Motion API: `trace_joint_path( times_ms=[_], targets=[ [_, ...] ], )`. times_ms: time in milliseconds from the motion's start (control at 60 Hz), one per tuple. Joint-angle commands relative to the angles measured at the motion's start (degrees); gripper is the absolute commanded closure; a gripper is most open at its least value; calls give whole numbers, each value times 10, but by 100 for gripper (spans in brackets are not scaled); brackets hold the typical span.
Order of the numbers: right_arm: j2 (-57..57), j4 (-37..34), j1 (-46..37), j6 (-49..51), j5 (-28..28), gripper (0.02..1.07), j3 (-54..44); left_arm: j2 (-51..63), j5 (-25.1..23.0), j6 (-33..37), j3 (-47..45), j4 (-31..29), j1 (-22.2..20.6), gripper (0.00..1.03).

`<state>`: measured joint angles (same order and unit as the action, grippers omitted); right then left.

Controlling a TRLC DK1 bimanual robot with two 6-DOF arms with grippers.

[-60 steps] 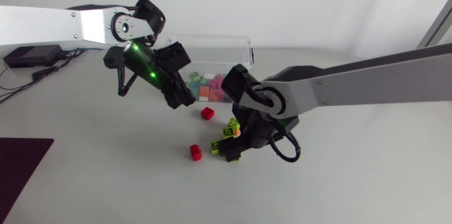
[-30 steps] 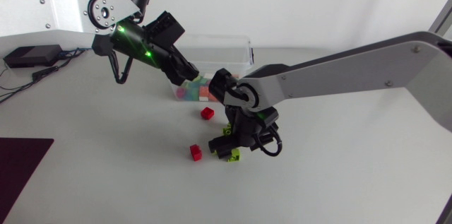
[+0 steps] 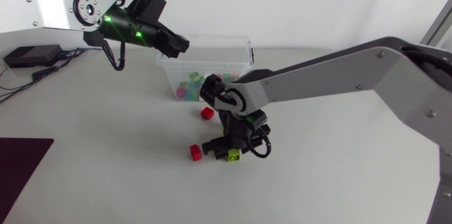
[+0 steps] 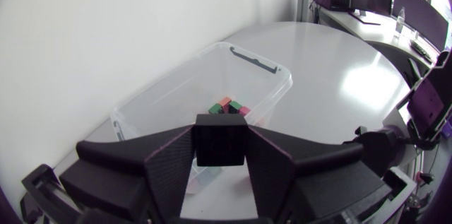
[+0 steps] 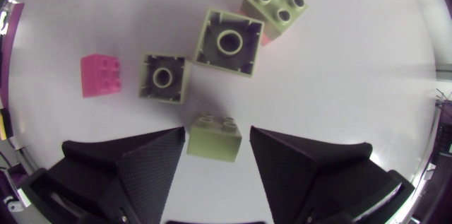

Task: Place the duplo bricks in the container

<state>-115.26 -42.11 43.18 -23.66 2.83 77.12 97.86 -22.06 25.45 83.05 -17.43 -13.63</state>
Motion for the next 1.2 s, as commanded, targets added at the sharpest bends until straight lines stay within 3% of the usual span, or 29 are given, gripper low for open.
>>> trace_joint_path(
  times_ms=[0, 67, 300, 633, 767, 817, 867, 917, 1083, 1183],
  targets=[
    [-20, -3, 5, -15, 2, 52, 8, 17, -4, -20, 19, 9, 3, 60],
    [-20, -2, 6, -13, 3, 61, 7, 26, -3, -27, 23, 18, 2, 60],
    [-11, 12, 9, -1, 2, 70, -15, 58, 19, -50, 35, 55, -3, 59],
    [72, 21, -6, 38, 2, 74, -51, 124, 48, -93, 80, 96, -7, 58],
    [111, 13, -20, 49, 2, 74, -56, 147, 83, -105, 101, 108, -16, 54],
    [123, 10, -22, 52, 2, 74, -56, 153, 97, -112, 106, 116, -18, 49],
    [137, 3, -26, 54, 2, 74, -50, 161, 120, -122, 113, 127, -19, 24],
    [152, -8, -32, 55, 2, 74, -39, 164, 130, -128, 114, 138, -18, 7],
    [189, -19, -63, 71, 2, 74, 3, 138, 137, -131, 95, 139, -11, 5],
    [196, -18, -76, 76, 2, 74, 28, 91, 108, -100, 66, 90, -1, 5]
  ],
)
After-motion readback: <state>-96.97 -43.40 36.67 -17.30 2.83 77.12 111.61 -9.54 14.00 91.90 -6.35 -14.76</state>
